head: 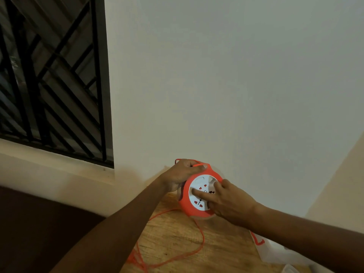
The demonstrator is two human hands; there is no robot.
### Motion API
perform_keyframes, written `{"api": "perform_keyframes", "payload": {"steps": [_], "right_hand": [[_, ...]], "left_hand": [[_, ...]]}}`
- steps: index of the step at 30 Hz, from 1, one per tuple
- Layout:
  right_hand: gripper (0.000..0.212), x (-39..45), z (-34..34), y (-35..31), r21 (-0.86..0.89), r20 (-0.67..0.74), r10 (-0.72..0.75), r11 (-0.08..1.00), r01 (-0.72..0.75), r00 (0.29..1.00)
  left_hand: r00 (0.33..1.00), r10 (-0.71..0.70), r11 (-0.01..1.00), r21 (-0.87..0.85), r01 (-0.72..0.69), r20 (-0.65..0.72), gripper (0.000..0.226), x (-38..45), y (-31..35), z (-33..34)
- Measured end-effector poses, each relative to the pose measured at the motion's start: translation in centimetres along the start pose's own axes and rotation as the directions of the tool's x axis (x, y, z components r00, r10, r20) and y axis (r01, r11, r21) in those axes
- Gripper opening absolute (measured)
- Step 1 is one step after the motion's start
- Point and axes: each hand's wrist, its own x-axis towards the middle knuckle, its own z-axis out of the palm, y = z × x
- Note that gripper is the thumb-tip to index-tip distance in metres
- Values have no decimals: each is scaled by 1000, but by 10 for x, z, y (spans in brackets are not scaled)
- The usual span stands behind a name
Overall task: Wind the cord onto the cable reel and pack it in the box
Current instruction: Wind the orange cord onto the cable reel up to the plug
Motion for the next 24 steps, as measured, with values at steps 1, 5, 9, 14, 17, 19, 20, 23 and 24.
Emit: {"api": "perform_keyframes", "payload": {"steps": [1,5,9,14,17,19,20,23,24], "right_hand": [[56,1,-1,0,-8,6,9,1000,-9,1000],[60,5,-2,-4,-45,43,7,999,-5,999],[74,8,-8,7,54,42,69,996,-72,997],[78,7,-16,17,175,60,229,956,-236,972],[83,8,-15,20,280,100,340,892,-354,935],[85,9,-12,15,302,114,360,875,-377,926],[85,11,-10,10,310,124,364,869,-384,923],[78,14,-7,3,478,178,445,741,-472,878],[77,15,-5,3,586,216,476,635,-504,852]], "left_hand": [[1000,1,1000,6,-1,-1,24,2,0,-1],[999,-25,995,97,21,42,38,4,6,-2],[998,-12,996,89,6,62,32,4,5,-2],[997,37,991,-127,-46,-71,26,4,-7,3],[990,51,979,-189,-76,-133,29,2,-11,5],[988,40,978,-197,-69,-148,31,1,-15,6],[988,38,979,-192,-67,-149,32,0,-17,6],[991,33,977,-203,-59,-132,32,0,-26,6],[992,29,971,-232,-56,-119,31,0,-30,5]]}}
